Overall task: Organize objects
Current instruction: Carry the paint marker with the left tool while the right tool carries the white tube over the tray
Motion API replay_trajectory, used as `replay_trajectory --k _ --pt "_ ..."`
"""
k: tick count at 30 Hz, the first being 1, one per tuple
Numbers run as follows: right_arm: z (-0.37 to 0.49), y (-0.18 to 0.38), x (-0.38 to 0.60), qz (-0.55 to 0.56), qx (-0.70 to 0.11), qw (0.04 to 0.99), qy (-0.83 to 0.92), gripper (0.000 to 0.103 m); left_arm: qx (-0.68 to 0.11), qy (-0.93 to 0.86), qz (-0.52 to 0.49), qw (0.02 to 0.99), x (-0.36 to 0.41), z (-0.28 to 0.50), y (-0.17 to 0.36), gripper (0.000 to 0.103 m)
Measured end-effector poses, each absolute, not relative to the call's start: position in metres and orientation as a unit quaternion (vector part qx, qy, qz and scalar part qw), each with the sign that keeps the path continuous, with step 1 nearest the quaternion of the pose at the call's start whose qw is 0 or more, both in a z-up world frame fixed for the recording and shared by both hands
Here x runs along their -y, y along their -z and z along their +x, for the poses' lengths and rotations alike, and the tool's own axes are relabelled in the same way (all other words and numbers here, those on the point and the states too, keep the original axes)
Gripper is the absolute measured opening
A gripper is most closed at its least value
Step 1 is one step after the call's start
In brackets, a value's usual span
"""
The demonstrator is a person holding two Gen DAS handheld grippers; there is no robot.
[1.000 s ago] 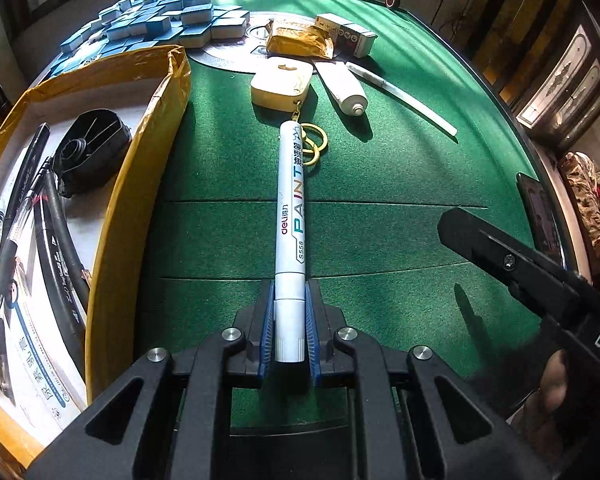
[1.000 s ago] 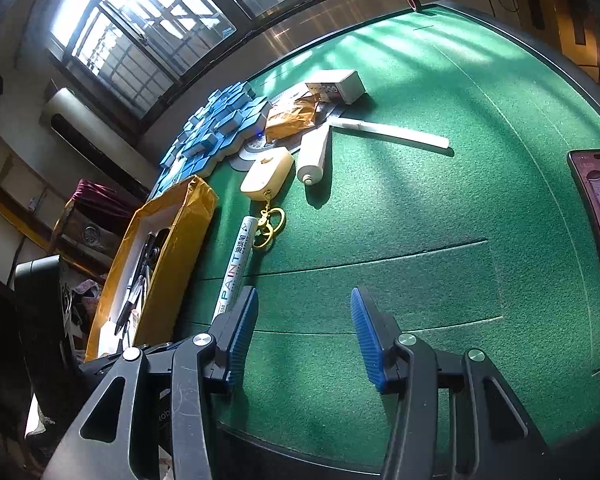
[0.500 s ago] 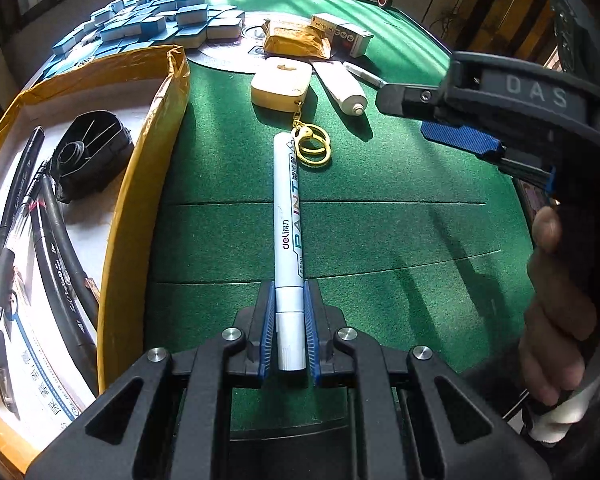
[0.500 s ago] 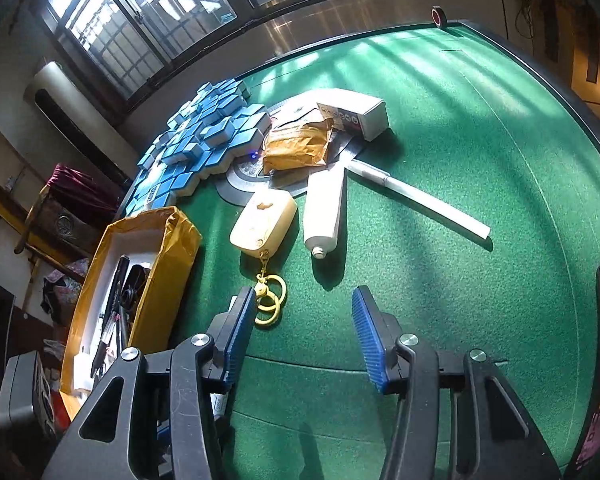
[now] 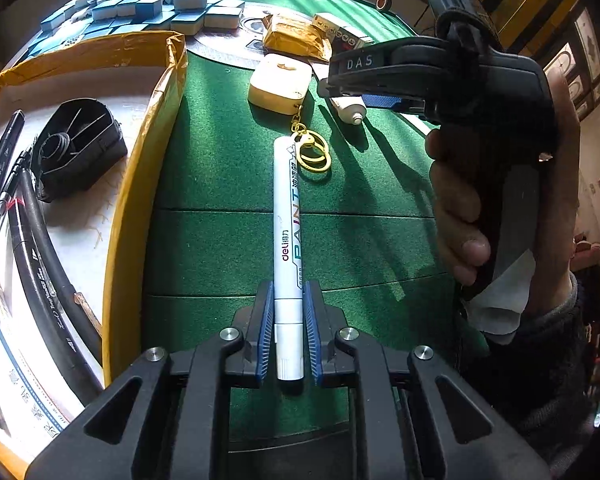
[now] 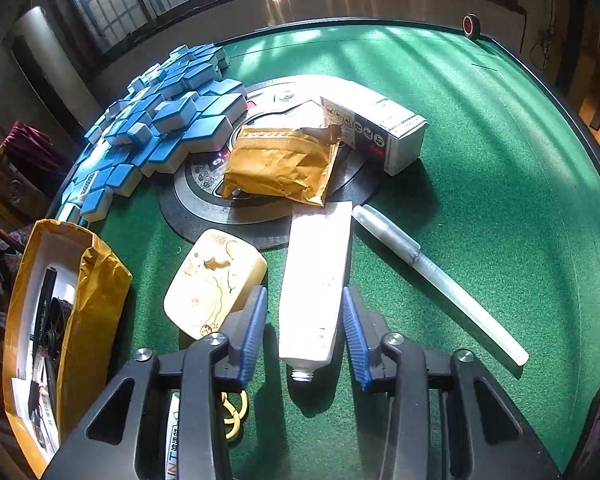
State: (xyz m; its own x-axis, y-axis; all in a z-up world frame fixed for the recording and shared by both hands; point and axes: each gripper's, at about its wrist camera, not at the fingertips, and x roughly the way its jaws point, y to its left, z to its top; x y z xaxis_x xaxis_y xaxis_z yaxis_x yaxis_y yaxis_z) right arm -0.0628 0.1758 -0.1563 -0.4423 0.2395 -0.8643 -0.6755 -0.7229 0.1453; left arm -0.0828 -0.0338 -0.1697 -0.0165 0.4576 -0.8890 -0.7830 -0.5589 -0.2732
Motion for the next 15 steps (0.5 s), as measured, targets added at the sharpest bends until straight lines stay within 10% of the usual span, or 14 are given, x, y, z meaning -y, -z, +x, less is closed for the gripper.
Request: replay_trajectory --k 15 --pt "0.041 0.155 -0.116 -0.419 -0.302 0.261 -0.816 0.026 -0.197 -0.724 -0.513 0.416 0.012 -0.072 0.169 0.022"
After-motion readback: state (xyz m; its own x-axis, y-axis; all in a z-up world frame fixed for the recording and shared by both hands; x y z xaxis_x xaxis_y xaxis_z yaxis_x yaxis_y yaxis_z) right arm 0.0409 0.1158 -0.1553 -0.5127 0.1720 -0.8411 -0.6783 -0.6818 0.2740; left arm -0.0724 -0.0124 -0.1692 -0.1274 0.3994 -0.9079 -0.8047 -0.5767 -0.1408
